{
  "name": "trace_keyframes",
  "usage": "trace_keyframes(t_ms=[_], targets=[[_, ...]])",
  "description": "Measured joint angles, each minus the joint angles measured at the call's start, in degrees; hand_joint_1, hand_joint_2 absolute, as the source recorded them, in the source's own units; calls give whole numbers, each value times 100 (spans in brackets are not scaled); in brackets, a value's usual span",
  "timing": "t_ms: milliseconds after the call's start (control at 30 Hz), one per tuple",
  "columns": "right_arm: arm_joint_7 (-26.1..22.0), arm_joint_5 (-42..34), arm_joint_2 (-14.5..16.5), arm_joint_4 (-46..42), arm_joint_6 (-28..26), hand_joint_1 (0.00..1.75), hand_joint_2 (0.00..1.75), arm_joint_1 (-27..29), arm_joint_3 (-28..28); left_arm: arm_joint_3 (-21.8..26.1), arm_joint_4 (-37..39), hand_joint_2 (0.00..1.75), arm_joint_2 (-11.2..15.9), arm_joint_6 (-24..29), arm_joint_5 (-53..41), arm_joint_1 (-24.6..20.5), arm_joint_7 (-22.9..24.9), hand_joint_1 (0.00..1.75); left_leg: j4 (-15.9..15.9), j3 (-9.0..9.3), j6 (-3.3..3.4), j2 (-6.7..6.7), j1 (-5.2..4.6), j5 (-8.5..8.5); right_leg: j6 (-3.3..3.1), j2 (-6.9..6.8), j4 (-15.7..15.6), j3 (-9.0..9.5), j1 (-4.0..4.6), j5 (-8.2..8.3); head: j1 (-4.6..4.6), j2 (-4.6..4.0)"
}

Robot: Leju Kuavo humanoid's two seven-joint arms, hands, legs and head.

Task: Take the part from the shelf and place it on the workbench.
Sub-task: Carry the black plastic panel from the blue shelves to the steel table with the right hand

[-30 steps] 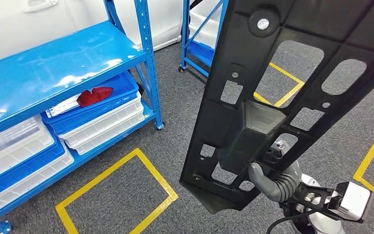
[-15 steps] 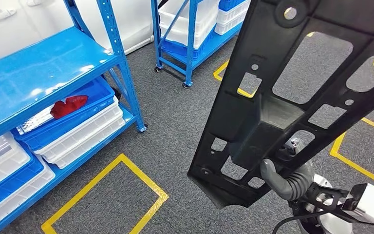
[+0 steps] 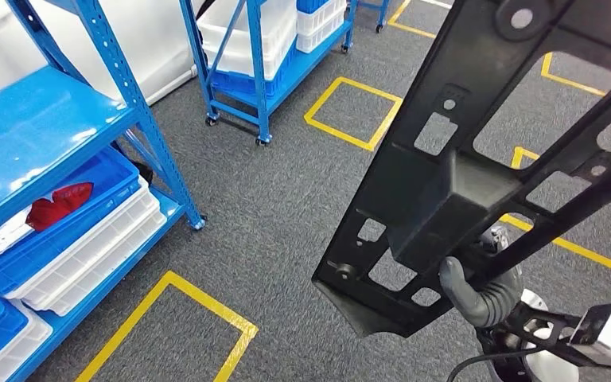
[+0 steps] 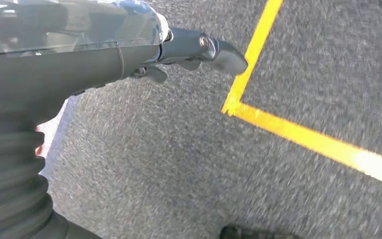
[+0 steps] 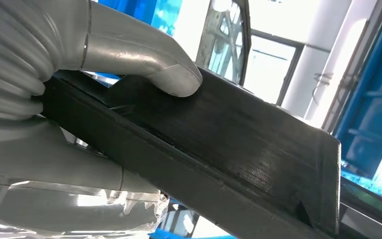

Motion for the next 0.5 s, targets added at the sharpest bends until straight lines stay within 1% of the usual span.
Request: trace_keyframes(t_ms=[33,67,100,133,167,200,233,267,300,333,367,400,433,467,500], targets=[[4,-32,-1,27,-7,171,175,-9,-38,3,0,175,10,2,3,-9,-14,0,-20,11,40,52,3,12,31,-85,49,-25,2,-30,1,0],[15,-71,-2,61,-10,171,175,-34,-79,4,0,175,16,3,5,-16,-28,0,-43,21,71,108,11,23,58,-223,192,-94,6,-114,1,0],[32,-121,-3,105,-12,171,175,-66,-115,5,0,175,19,2,4,-21,-39,0,-59,29,98,168,14,28,84,-391,463,-226,8,-257,1,0],[51,-176,-4,154,-13,171,175,-98,-149,5,0,175,22,2,3,-21,-45,0,-61,32,116,229,4,22,111,-532,841,-419,8,-432,1,-1],[76,-223,-4,207,-13,171,175,-120,-178,5,0,175,25,1,2,-16,-48,0,-60,31,128,295,-5,15,132,-591,1243,-630,-5,-592,1,0],[99,-261,-4,261,-16,171,175,-128,-209,6,0,175,29,1,0,-12,-48,0,-59,33,137,360,-14,7,146,-614,1555,-797,-18,-682,1,0],[122,-290,-4,315,-25,171,175,-131,-248,7,0,175,33,1,-1,-12,-48,0,-58,38,140,425,-21,-3,149,-620,1670,-866,-28,-661,2,0],[147,-311,-4,362,-34,171,175,-137,-287,7,0,175,36,1,-2,-15,-47,0,-58,48,138,481,-27,-13,142,-631,1564,-822,-31,-544,1,0],[175,-331,-4,407,-48,171,175,-155,-331,7,0,175,37,0,-2,-21,-47,0,-59,65,133,535,-33,-25,120,-671,1226,-654,-25,-345,2,0],[209,-351,-7,446,-66,171,175,-190,-378,7,0,175,37,-2,-1,-26,-45,0,-62,87,124,586,-39,-40,80,-793,771,-427,0,-160,2,0],[245,-365,-9,482,-87,171,175,-237,-423,7,0,175,37,-4,1,-31,-44,0,-62,105,109,636,-54,-55,29,-936,382,-229,37,-30,1,0],[285,-379,-13,519,-108,171,175,-294,-467,7,0,175,36,-5,3,-32,-40,0,-65,119,89,682,-63,-68,-19,-1048,96,-90,77,47,1,0],[324,-394,-20,559,-126,171,175,-352,-507,7,0,175,36,-5,5,-30,-32,0,-71,128,63,734,-68,-78,-59,-1112,-28,-40,113,54,1,-1],[362,-409,-26,605,-139,171,175,-404,-543,8,0,175,34,-5,7,-28,-24,0,-82,136,37,788,-73,-84,-84,-1077,-36,-49,132,55,1,-1],[397,-425,-40,655,-144,171,175,-455,-577,8,0,175,31,-4,8,-29,-15,0,-96,150,7,839,-73,-94,-105,-1000,-59,-49,134,69,1,-1]])
